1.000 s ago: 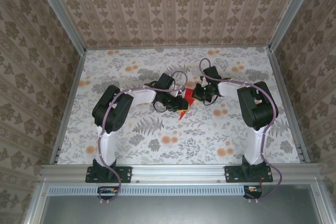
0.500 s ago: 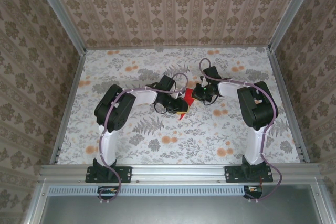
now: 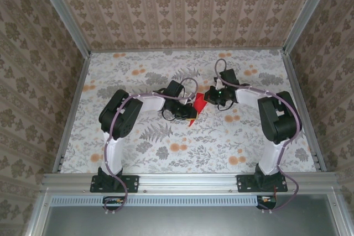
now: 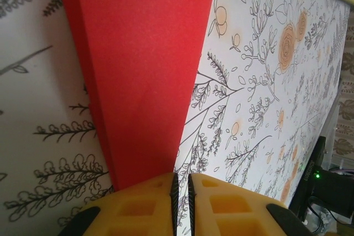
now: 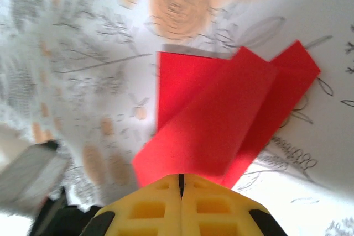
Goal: Fold a paper plane with a square sheet of paper (fold left side to right side)
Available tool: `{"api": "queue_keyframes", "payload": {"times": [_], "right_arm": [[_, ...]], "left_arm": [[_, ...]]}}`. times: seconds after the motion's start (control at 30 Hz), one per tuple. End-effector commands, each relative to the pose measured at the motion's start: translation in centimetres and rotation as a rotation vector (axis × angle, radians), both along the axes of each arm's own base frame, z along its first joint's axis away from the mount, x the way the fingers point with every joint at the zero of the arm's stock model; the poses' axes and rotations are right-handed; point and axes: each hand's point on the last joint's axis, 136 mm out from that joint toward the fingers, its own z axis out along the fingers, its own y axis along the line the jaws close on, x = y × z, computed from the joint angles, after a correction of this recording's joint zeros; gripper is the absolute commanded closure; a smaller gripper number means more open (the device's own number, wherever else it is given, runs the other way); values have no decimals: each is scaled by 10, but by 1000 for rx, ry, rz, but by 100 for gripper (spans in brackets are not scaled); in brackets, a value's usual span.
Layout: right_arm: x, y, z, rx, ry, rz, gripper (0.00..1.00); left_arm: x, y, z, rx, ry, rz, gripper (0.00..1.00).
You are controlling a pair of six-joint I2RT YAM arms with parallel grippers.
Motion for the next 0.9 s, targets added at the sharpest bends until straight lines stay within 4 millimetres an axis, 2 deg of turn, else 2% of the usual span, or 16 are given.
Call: {"api": "queue_keyframes", "payload": {"times": [0.0, 0.17, 0.43, 0.87], "right_arm": [[-13, 8, 23, 52, -55, 54, 98], [-35, 24, 13, 92, -26, 91, 97], [-31, 44, -7, 98, 3, 120, 98], [-26, 29, -44, -54, 74, 122, 99]], "left_arm": [[-22, 19, -30, 106, 68, -10, 84], [-22, 19, -30, 105, 67, -11, 84], [-23, 20, -31, 110, 69, -12, 84], [-25, 22, -31, 117, 74, -13, 84]]}}
